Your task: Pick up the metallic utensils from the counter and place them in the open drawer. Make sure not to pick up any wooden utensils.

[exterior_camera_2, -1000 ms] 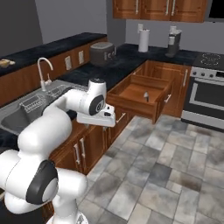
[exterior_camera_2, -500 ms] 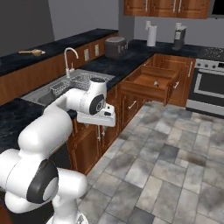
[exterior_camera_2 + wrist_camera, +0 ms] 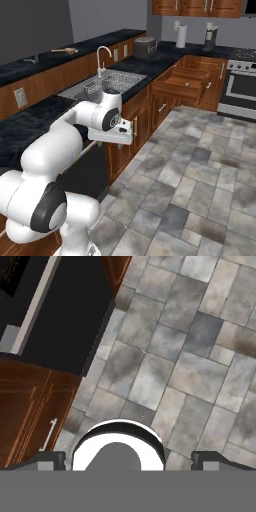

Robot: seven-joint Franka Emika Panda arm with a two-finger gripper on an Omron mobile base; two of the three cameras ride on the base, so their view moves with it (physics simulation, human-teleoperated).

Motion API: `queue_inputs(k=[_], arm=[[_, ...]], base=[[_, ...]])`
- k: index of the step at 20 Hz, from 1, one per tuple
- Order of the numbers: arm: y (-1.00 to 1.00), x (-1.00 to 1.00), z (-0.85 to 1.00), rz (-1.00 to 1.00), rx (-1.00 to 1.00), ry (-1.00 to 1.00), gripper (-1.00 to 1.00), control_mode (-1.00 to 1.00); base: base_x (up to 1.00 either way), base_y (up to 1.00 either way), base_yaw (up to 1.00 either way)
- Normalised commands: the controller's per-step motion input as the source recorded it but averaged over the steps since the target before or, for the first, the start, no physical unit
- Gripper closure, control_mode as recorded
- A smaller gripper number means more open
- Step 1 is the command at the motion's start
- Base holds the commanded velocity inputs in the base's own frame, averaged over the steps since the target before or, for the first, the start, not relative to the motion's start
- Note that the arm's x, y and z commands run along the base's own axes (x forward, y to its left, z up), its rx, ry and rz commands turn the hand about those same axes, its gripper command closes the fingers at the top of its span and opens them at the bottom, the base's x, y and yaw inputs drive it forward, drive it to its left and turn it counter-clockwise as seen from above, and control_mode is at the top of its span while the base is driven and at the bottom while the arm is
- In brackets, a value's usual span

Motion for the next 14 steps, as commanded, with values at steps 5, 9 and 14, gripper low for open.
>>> queue_inputs(k=[5,9,14], arm=[[0.00,0.00,0.00,0.00,0.00,0.00,-1.00,1.00],[0.00,0.00,0.00,0.00,0.00,0.00,-1.00,1.00],[0.00,0.00,0.00,0.00,0.00,0.00,-1.00,1.00]], base=[[-1.00,0.31,0.00],[-1.00,0.36,0.00],[-1.00,0.50,0.00]])
